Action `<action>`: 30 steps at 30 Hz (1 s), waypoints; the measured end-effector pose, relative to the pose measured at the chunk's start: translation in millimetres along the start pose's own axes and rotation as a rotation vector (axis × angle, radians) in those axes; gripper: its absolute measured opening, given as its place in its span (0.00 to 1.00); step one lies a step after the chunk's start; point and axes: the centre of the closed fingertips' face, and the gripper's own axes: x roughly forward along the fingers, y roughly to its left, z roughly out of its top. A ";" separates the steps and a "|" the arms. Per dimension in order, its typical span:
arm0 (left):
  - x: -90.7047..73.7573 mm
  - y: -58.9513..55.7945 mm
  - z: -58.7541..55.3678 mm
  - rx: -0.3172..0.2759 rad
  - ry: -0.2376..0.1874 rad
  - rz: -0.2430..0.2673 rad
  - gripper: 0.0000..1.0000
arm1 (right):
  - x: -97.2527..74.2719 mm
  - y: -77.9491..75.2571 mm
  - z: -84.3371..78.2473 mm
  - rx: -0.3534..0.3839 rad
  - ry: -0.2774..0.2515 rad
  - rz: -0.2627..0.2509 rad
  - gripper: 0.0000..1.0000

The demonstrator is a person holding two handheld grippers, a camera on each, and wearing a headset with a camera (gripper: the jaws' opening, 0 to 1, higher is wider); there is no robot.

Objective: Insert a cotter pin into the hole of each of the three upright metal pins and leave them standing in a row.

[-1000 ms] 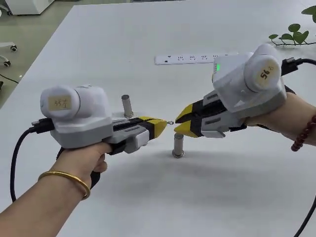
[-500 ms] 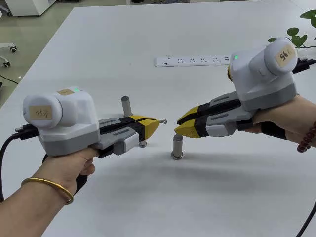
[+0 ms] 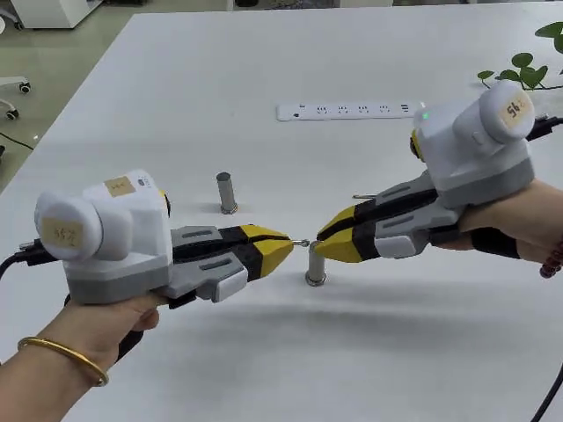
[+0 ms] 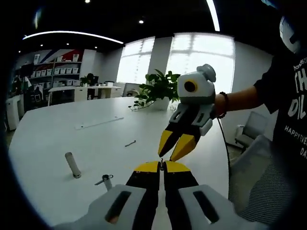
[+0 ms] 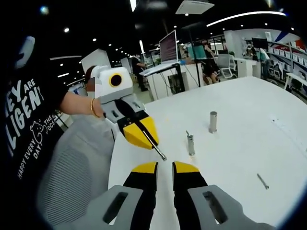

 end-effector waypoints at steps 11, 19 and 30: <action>-1.5 -10.3 -2.9 0.020 0.005 -0.050 0.00 | 7.0 12.8 -1.6 -0.043 0.006 0.068 0.07; -1.2 -20.6 -1.4 0.021 -0.007 -0.103 0.00 | 10.6 20.2 -5.5 -0.055 0.022 0.101 0.04; -1.7 -25.3 -6.3 0.022 0.009 -0.123 0.00 | 9.9 26.2 -10.2 -0.133 0.052 0.126 0.00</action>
